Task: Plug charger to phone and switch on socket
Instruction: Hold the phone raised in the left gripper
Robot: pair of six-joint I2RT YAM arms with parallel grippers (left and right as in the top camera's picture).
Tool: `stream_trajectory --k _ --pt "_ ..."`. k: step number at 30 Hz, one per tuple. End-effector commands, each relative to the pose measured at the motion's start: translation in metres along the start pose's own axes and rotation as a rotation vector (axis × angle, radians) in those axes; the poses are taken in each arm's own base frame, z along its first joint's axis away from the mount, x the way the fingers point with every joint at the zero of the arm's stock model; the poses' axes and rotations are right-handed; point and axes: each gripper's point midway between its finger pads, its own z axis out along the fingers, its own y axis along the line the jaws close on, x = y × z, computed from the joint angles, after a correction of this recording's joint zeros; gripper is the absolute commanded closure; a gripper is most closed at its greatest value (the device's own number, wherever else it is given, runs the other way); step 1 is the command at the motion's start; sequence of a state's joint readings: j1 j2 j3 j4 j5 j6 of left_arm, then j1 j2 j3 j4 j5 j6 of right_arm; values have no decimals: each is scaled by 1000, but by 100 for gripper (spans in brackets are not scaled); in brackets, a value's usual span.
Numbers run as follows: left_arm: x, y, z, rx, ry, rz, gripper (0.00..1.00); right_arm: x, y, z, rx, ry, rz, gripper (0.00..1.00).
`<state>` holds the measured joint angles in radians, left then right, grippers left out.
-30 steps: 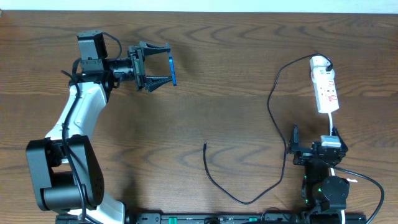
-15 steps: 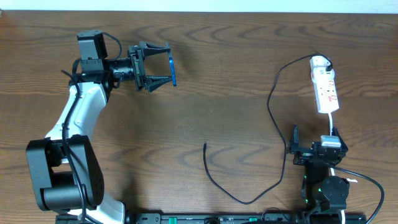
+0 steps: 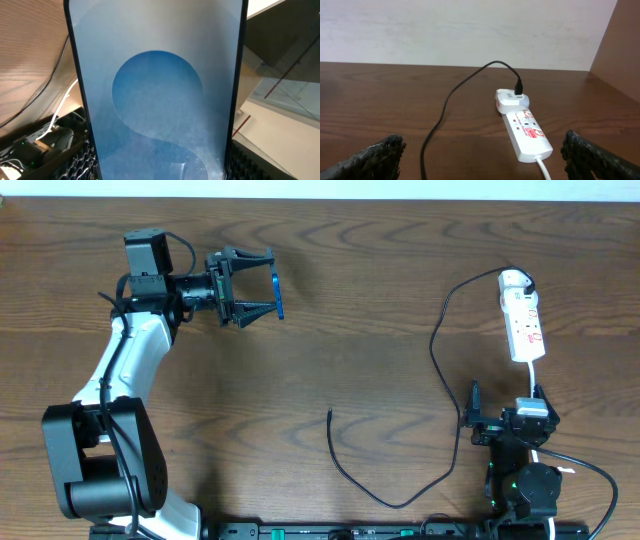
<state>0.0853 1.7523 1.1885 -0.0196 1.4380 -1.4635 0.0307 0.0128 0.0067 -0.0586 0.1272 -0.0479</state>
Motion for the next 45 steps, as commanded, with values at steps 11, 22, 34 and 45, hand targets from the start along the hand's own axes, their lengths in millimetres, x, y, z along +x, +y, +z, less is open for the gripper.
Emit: stream_trajectory --k 11,22,34,45 --pt "12 -12 -4 13 17 81 93 0 2 0 -8 -3 -2 1" --pt "11 -12 -4 13 11 92 93 0 2 0 -8 -2 -2 1" --pt "11 -12 -4 13 10 103 92 0 2 0 -8 -2 -2 1" --pt "11 -12 -4 13 10 129 93 0 2 0 -8 -2 -2 1"
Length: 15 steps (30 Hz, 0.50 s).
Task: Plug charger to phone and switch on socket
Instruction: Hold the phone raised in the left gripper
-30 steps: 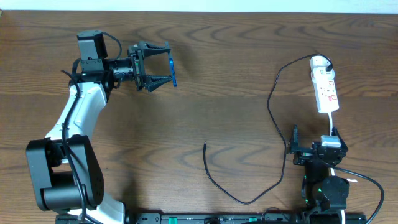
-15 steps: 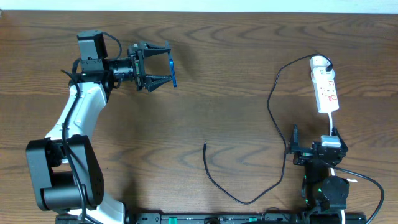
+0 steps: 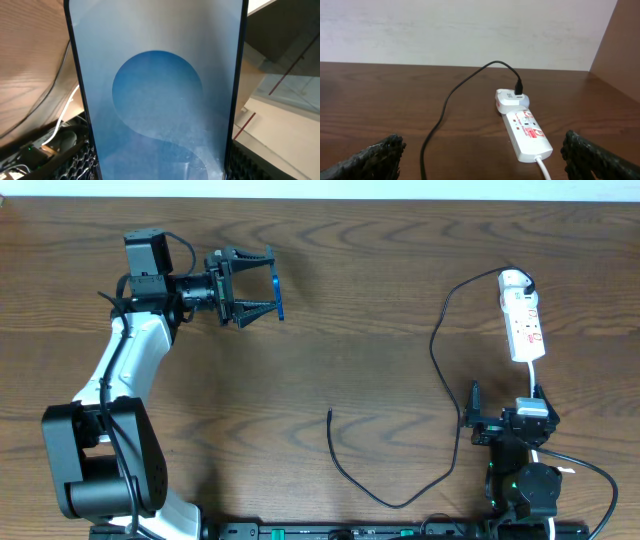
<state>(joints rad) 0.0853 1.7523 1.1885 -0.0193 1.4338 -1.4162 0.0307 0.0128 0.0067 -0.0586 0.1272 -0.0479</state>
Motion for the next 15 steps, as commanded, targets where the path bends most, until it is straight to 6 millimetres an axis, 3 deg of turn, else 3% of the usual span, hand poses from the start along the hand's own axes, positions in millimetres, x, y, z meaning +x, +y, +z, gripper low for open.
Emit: stream_trajectory --k 1,15 --pt "11 -13 -4 14 14 82 93 0 2 0 -8 -2 -2 1" --pt "10 -13 -4 14 10 190 93 0 2 0 -8 -2 -2 1"
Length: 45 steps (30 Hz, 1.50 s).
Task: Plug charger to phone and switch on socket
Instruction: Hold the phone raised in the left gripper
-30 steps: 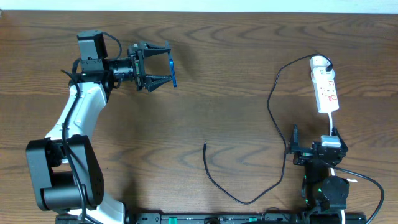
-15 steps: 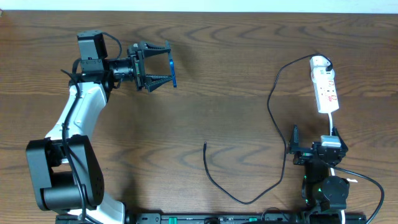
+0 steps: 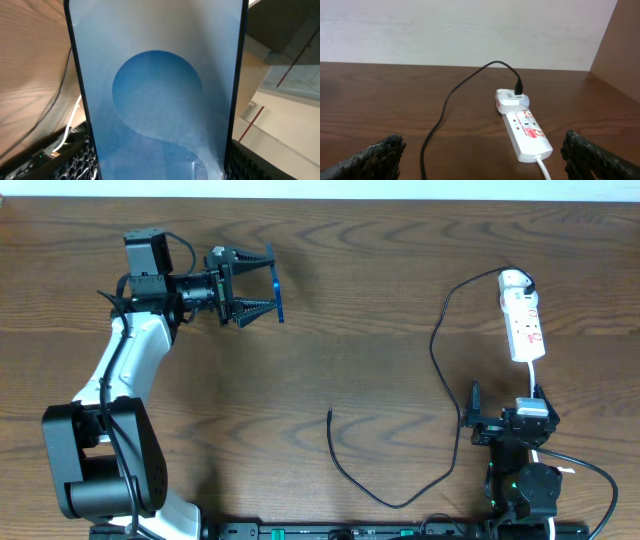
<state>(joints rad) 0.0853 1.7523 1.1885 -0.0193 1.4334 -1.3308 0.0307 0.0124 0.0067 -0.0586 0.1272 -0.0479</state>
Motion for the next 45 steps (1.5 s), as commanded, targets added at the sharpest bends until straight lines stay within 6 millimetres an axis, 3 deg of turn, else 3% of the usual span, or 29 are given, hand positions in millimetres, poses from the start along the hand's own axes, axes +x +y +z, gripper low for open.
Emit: stream_trajectory --k 1,31,45 --pt "9 -14 -4 14 8 120 93 0 2 0 -8 -2 -2 1" --pt "-1 -13 -4 -4 -47 460 93 0 2 0 -8 -2 -2 1" --pt "-11 -11 -5 -27 -107 465 93 0 1 0 -4 -3 -2 1"
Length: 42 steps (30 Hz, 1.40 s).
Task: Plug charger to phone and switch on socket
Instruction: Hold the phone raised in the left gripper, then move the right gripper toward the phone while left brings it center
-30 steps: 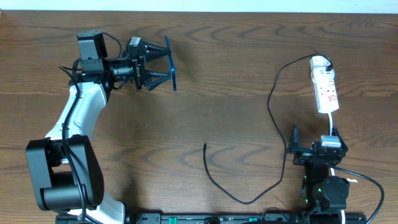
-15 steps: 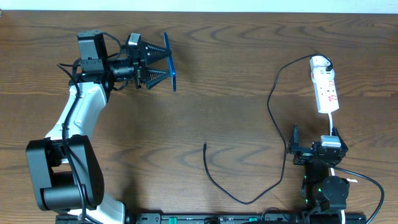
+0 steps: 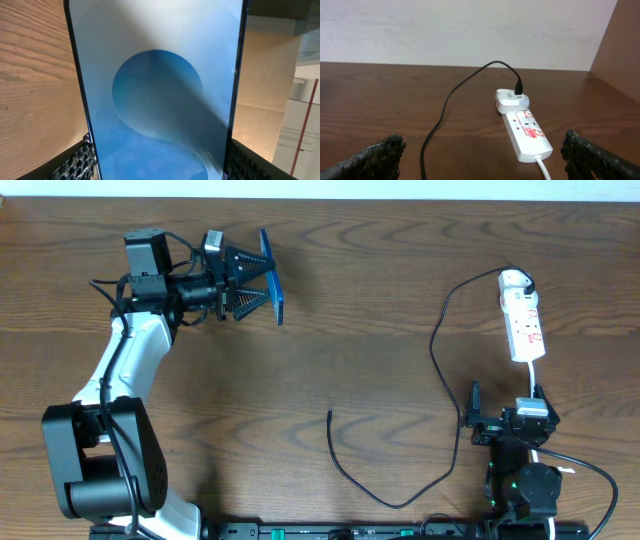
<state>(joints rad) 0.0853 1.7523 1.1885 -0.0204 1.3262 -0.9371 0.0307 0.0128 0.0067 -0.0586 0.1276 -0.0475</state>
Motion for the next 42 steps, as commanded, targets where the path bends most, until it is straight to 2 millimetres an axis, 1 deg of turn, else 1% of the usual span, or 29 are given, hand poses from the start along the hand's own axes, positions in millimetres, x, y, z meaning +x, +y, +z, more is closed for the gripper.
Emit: stream_trajectory --k 1,7,9,10,15,17,20,25,28,32,35,38,42 --pt "0 -15 -5 12 -14 72 93 0 2 0 -6 -3 -2 1" --pt "-1 -15 -5 10 -17 72 93 -1 2 0 -7 -5 -2 1" --pt "-1 -15 -5 10 -16 69 93 -5 3 0 -15 -23 1 1" --pt "0 -15 -5 10 -16 68 93 -8 8 -1 -42 -36 4 1" --pt "-1 -15 -5 10 -16 64 93 -26 43 -7 -251 -111 18 1" --pt "-1 -15 -5 10 -16 64 93 -32 51 -11 -309 -117 68 1" --pt "0 -15 -5 11 -15 52 93 -48 55 -16 -343 -137 144 1" --pt "-1 -15 -5 10 -16 39 93 -85 61 -25 -399 -165 143 1" --pt "-2 -14 -4 5 -23 39 93 -103 73 -25 -473 -131 138 1" --pt "-6 -11 -3 -15 -52 33 93 -118 96 -15 -611 -39 152 1" --pt "-8 -10 -1 -23 -65 13 93 -123 114 0 -719 66 198 1" --pt "-11 -13 2 -23 -78 10 93 -118 128 20 -780 186 265 1" --pt "-12 -20 12 -15 -89 18 93 -103 154 43 -877 329 312 1"
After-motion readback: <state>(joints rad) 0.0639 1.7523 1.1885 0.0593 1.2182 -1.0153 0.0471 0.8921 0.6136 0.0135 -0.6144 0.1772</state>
